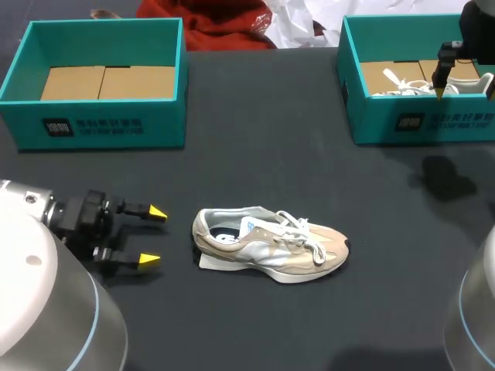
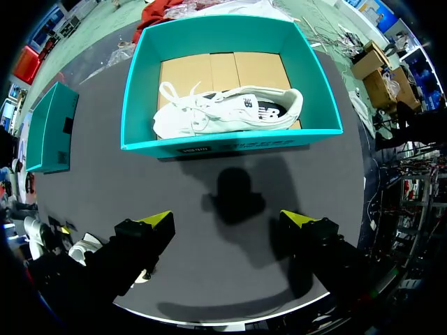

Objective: Take the shoe out of the shoebox, open the shoe tongue, remove and reinsert the insole, then place the shoe into the shoebox

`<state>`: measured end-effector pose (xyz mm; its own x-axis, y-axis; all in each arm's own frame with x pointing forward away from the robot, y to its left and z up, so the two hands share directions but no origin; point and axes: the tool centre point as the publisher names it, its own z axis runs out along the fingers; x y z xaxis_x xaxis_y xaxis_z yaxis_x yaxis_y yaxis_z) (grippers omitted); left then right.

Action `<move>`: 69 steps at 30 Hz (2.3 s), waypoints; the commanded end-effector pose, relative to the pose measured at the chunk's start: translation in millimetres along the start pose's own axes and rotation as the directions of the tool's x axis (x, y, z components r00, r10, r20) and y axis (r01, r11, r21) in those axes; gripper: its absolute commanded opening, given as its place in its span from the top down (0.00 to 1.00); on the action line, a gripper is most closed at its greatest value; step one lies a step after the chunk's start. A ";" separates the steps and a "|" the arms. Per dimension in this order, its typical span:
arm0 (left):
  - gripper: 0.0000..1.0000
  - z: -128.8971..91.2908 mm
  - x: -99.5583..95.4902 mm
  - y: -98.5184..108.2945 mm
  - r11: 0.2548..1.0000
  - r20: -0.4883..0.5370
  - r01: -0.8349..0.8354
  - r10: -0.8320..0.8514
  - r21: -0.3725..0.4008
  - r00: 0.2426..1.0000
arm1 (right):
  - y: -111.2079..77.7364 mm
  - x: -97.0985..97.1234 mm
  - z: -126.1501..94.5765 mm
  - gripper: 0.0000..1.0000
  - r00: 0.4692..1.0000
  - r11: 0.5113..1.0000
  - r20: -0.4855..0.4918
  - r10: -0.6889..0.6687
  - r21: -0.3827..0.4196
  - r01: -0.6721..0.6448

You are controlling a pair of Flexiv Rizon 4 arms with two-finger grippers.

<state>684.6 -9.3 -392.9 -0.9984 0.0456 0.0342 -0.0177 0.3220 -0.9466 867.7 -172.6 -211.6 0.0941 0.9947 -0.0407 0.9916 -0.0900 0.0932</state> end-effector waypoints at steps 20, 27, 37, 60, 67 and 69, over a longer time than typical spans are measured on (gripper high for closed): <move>0.00 38.6 -12.2 -4.0 0.999 -0.043 0.045 -0.044 0.026 0.998 | -0.7 -0.2 0.2 0.00 1.000 1.000 0.000 0.000 -0.001 0.000; 0.00 50.8 -17.0 -4.2 0.998 -0.054 0.055 -0.054 0.027 0.997 | -0.7 -0.2 0.2 0.00 1.000 1.000 0.000 0.000 -0.001 0.000; 0.00 63.6 -19.0 -4.7 0.998 -0.077 0.064 -0.063 0.018 0.995 | -0.7 -0.2 0.2 0.00 1.000 1.000 0.000 0.000 -0.001 0.000; 0.00 80.2 -4.0 -10.8 0.998 -0.098 0.055 -0.052 0.024 0.994 | -0.7 -0.2 0.2 0.00 1.000 1.000 0.000 0.000 -0.001 0.000; 0.00 87.4 -6.1 -11.2 0.998 -0.091 0.052 -0.049 0.034 0.995 | -0.7 -0.2 0.2 0.00 1.000 1.000 0.000 0.000 -0.001 0.000; 0.00 89.3 -6.8 -10.8 0.998 -0.088 0.055 -0.051 0.036 0.995 | -0.7 -0.2 0.2 0.00 1.000 1.000 0.000 0.000 -0.001 0.000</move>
<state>686.7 -93.2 -407.5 -0.9873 0.1142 0.1108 -0.0733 0.2919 -0.9536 867.7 -172.6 -211.6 0.0941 0.9947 -0.0407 0.9916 -0.0900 0.0932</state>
